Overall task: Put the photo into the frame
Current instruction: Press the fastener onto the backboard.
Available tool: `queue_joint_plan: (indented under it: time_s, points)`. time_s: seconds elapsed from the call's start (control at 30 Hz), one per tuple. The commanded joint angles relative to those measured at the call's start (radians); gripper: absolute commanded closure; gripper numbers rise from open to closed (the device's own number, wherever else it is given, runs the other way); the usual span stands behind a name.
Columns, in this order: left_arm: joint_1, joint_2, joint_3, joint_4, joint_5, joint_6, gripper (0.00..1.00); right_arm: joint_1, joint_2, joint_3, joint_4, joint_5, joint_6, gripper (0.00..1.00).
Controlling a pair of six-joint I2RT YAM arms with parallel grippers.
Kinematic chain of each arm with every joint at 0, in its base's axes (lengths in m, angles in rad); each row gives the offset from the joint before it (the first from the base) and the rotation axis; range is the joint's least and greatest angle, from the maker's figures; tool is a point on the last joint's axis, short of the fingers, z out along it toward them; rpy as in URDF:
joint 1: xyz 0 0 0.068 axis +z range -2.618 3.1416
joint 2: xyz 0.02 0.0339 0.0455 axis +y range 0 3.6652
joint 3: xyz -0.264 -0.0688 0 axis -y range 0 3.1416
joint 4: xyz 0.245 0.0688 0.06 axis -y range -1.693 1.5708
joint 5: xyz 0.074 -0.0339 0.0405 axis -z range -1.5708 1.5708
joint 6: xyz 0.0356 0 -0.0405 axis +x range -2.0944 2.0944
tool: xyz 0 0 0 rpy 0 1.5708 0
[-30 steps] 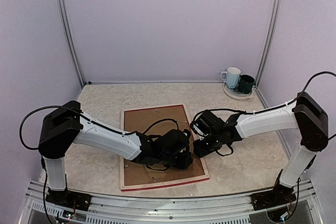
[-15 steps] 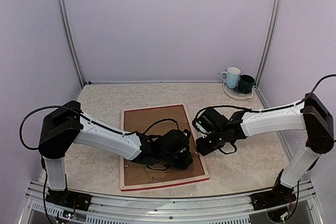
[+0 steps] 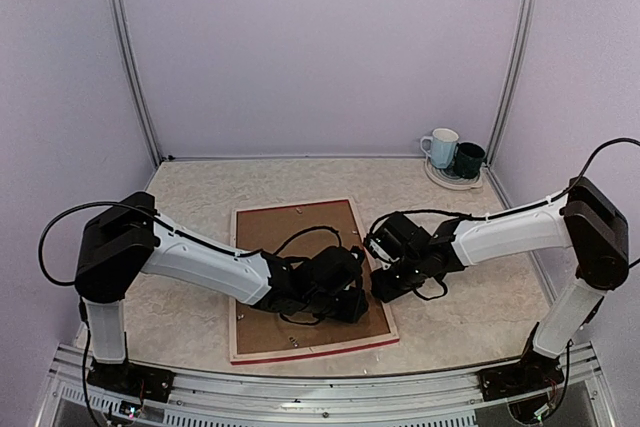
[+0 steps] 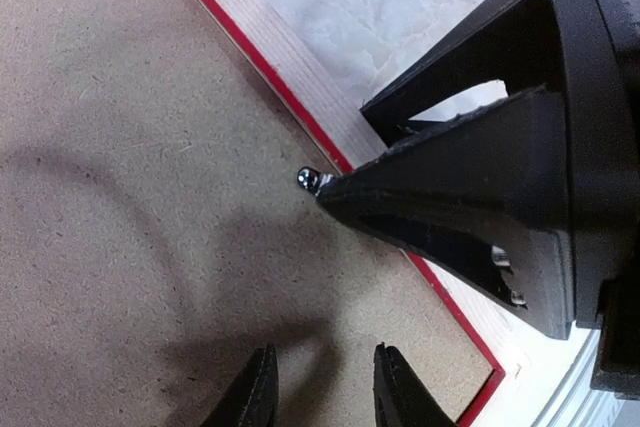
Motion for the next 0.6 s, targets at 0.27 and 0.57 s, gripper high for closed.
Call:
queue_joint_plan:
  time_s: [0.27,0.57]
  points:
    - [-0.007,0.043,0.012,-0.048,0.003,0.010,0.66,0.014,0.071,-0.014,-0.095,0.144,0.000,0.83]
    - [-0.007,0.050,0.005,-0.055,-0.011,0.005,0.67,0.018,-0.009,0.013,-0.083,0.072,0.015,0.75]
